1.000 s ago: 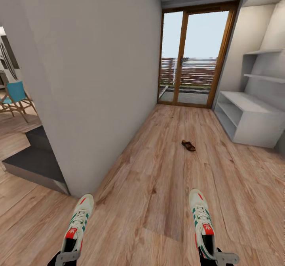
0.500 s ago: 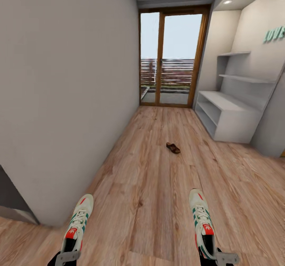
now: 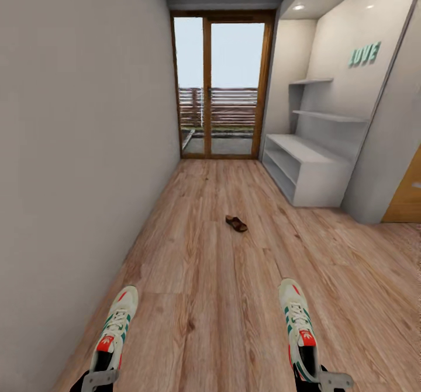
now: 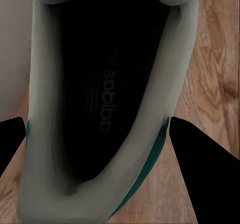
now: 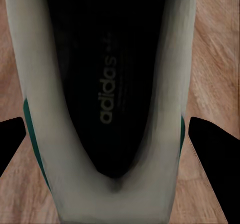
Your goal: Pick up the two gym shoes and the two sandals from the corridor floor and place them onto the hallstand (shoe rack) in the corridor, making sure they are on the rack and not on the floor. Arrange them so the two gym shoes are next to each other and the two sandals are next to each other.
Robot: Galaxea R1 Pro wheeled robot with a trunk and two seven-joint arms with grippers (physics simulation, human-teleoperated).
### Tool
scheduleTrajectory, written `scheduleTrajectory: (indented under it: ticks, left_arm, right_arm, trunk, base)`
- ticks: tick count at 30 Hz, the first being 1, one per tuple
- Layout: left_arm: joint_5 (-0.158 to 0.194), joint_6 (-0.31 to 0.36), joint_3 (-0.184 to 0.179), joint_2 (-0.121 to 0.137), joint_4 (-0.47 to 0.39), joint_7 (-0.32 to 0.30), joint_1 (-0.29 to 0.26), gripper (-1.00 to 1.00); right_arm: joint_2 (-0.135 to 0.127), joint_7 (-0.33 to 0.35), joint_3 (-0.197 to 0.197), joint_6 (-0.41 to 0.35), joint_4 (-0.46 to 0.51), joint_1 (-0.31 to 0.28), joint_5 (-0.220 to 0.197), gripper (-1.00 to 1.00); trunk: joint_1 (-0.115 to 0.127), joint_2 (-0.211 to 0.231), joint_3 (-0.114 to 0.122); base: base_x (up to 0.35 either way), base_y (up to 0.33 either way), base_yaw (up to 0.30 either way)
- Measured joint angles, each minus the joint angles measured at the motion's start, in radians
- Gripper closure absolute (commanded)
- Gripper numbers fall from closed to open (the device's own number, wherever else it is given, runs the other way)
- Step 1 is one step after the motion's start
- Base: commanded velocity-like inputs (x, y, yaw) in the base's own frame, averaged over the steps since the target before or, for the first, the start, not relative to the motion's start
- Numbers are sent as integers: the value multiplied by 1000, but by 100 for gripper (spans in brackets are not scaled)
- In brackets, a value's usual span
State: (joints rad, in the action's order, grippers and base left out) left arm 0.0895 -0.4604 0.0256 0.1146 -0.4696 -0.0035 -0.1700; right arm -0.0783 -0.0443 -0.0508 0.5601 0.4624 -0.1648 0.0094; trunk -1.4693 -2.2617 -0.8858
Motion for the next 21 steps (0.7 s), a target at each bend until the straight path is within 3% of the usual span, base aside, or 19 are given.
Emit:
scheduleTrajectory:
  ticks: [21]
  left_arm:
    - [0,0,0,0,0,0,0,100]
  right_arm:
    - [0,5,2,1,0,0,3,100]
  trunk:
    - [0,0,0]
  base:
    - [337,101,-15]
